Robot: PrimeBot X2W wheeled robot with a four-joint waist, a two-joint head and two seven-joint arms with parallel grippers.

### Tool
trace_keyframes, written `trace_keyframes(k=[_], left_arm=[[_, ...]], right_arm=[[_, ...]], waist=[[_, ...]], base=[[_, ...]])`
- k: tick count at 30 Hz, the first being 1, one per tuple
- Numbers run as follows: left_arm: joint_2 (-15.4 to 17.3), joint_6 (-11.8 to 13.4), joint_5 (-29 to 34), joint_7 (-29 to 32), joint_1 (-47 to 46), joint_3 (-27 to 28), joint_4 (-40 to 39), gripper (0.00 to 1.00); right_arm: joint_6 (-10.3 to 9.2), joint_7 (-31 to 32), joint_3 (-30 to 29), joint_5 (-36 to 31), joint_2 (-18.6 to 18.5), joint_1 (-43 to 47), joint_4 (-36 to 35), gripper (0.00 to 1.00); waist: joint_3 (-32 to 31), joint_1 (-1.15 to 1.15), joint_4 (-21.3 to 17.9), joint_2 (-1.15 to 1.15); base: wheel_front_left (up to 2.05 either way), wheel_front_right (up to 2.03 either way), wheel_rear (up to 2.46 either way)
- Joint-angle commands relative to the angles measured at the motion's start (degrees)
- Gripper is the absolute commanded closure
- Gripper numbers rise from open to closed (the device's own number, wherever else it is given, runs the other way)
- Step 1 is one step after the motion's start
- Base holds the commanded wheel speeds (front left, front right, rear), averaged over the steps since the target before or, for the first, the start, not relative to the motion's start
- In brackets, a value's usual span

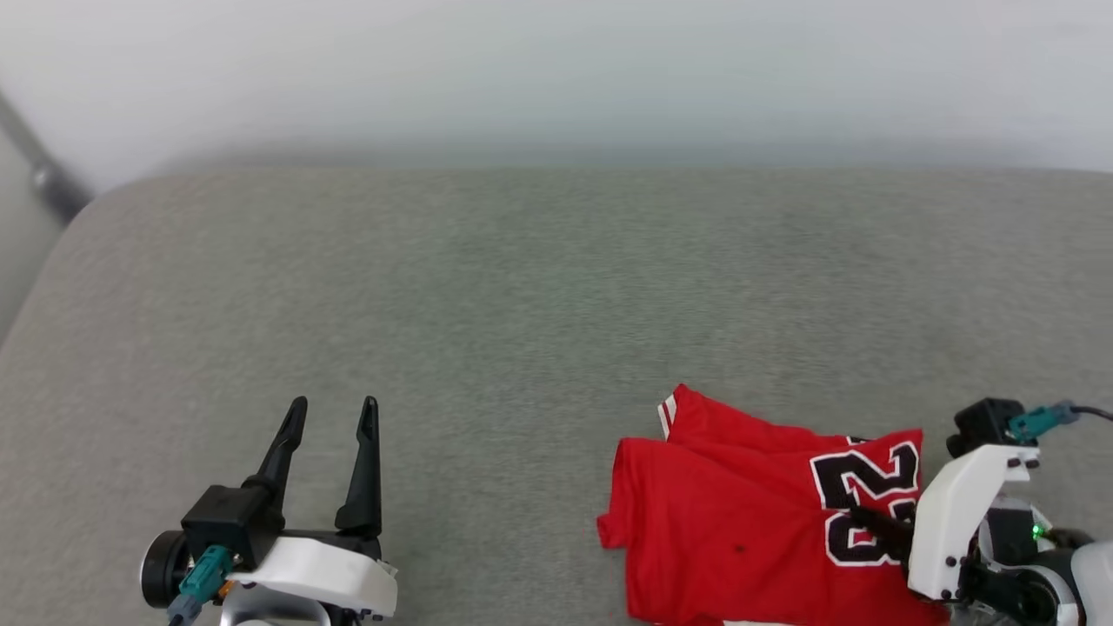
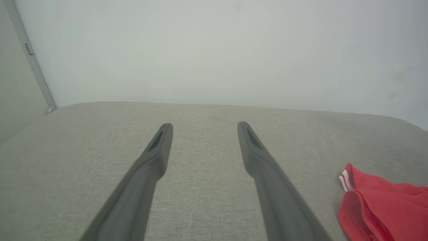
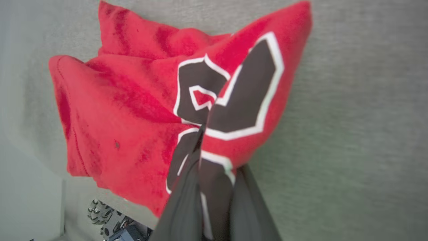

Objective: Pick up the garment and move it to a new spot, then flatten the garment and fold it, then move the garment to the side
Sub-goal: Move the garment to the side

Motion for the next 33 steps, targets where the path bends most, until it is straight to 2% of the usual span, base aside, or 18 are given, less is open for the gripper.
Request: trace_keyframes(k=[1, 2, 3, 4, 5, 6, 7, 12, 16, 23, 28, 33], left_arm=[[-0.3, -0.1, -0.3, -0.2, 0.5, 0.2, -0.5, 0.00], [-0.3, -0.1, -0.3, -0.2, 0.5, 0.2, -0.5, 0.00], [-0.2, -0.1, -0.4, -0.2, 0.0, 0.3, -1.1, 0.00], [-0.2, -0.1, -0.4, -0.2, 0.0, 0.3, -1.1, 0.00], [-0.1, -0.2, -0.4, -0.2, -0.5, 0.3, -1.4, 0.00], [0.3, -0.3, 0.0, -0.2, -1.6, 0.5, -2.3, 0.00], [0.3, -0.3, 0.0, -0.2, -1.6, 0.5, -2.3, 0.00], [2.2, -1.1, 1.7, 1.0, -6.2, 0.2, -5.6, 0.00], [4.5, -2.0, 3.4, 3.3, -11.1, -0.3, -9.3, 0.00], [8.7, -4.0, 7.0, 8.6, -18.8, -1.5, -16.6, 0.00], [9.8, -5.1, 8.4, 11.3, -22.8, -2.6, -20.3, 0.00], [10.4, -5.8, 8.8, 12.6, -24.9, -3.2, -21.9, 0.00]], right_arm=[[-0.02, -0.9, 0.7, -2.5, -1.2, -2.1, 0.5, 1.00], [-0.02, -0.9, 0.7, -2.5, -1.2, -2.1, 0.5, 1.00], [-0.02, -1.7, 1.3, -4.9, -2.2, -3.3, 1.3, 1.00], [-0.02, -1.7, 1.3, -4.9, -2.2, -3.3, 1.3, 1.00], [-0.02, -2.1, 1.5, -6.0, -2.5, -4.0, 1.7, 1.00], [-0.02, -3.2, 1.9, -7.6, -2.9, -6.1, 2.2, 1.00], [-0.02, -3.2, 1.9, -7.6, -2.9, -6.1, 2.2, 1.00], [-0.03, -7.1, 1.0, -11.5, -4.2, -11.0, 4.8, 1.00], [-0.03, -10.7, -1.1, -14.4, -5.2, -15.6, 6.7, 1.00], [-0.03, -17.3, -9.1, -18.5, -7.9, -24.2, 8.9, 1.00], [-0.03, -22.0, -15.9, -22.3, -9.8, -29.1, 9.4, 1.00], [-0.03, -25.9, -19.3, -25.5, -8.2, -32.2, 11.3, 1.00]], waist=[[-1.2, 0.00, -5.5, 0.00], [-1.2, 0.00, -5.5, 0.00], [-0.4, 0.00, -8.7, 0.00], [-0.4, 0.00, -8.7, 0.00], [0.3, 0.00, -10.3, 0.00], [2.2, 0.00, -13.8, 0.00], [2.2, 0.00, -13.8, 0.00], [9.8, 0.00, -20.7, 0.00], [16.8, 0.00, -24.2, 0.00], [27.9, 0.00, -25.9, 0.00], [33.0, 0.00, -25.3, 0.00], [35.6, 0.00, -24.9, 0.00]], base=[[0.00, 0.00, 0.00], [0.00, 0.00, 0.00], [0.00, 0.00, 0.00], [0.00, 0.00, 0.00], [0.00, 0.00, 0.00], [0.00, 0.00, 0.00], [0.00, 0.00, 0.00], [0.00, 0.00, 0.00], [0.00, 0.00, 0.00], [0.00, 0.00, 0.00], [0.00, 0.00, 0.00], [0.00, 0.00, 0.00]])
